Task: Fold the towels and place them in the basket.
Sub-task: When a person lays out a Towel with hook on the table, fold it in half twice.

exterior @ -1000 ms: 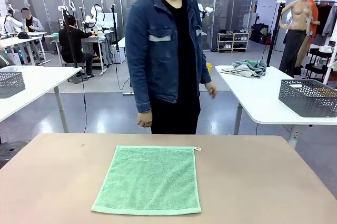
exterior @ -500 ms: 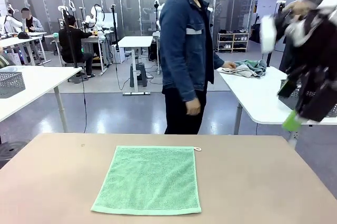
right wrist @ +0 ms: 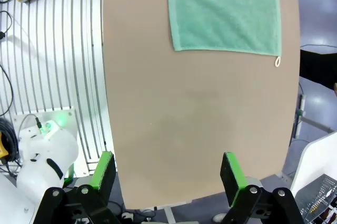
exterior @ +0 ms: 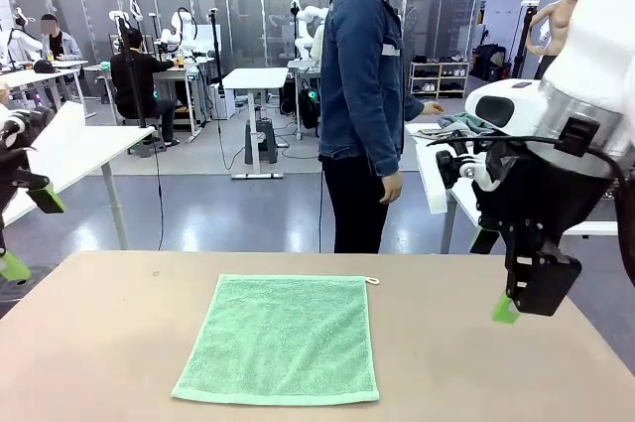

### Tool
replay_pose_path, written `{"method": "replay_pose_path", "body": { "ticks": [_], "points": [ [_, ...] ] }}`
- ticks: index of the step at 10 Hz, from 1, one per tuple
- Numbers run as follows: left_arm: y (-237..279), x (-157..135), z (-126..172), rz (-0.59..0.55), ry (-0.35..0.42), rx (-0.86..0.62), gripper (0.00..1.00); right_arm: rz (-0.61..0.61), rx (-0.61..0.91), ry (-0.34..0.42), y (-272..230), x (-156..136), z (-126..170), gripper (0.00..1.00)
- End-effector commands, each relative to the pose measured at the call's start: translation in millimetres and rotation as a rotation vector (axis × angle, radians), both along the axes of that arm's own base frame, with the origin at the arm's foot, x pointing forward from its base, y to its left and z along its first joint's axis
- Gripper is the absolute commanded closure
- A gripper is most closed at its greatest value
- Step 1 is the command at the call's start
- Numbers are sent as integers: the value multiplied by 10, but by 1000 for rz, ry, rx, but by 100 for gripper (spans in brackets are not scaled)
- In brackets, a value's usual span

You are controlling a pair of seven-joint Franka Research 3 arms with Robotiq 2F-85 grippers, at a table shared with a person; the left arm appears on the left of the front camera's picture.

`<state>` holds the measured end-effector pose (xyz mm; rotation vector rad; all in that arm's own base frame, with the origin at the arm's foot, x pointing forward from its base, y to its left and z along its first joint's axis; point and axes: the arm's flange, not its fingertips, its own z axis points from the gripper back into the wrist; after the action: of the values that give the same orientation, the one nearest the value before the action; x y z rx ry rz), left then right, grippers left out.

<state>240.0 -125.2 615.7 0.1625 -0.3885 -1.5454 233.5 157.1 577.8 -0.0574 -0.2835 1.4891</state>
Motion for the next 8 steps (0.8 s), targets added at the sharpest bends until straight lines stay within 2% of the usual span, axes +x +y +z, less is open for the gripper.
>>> {"method": "replay_pose_path", "body": {
  "ticks": [1, 2, 6, 7, 8],
  "points": [
    [78, -32, 118, 23, -45, 18, 0, -1, 1, 0, 0, -1, 9, 0],
    [0, 0, 0, 0, 0, 0, 0, -1, 1, 0, 0, -1, 9, 0],
    [7, -3, 26, 1, -6, 1, 0, -1, 1, -1, -3, 1, 7, 0],
    [-180, 148, -175, -62, 31, 36, 0, 0, -30, 41, 230, 175, -209, 0],
    [-332, 285, -377, -109, 71, 7, 0, 0, -30, 63, 416, 293, -427, 0]
  ]
}}
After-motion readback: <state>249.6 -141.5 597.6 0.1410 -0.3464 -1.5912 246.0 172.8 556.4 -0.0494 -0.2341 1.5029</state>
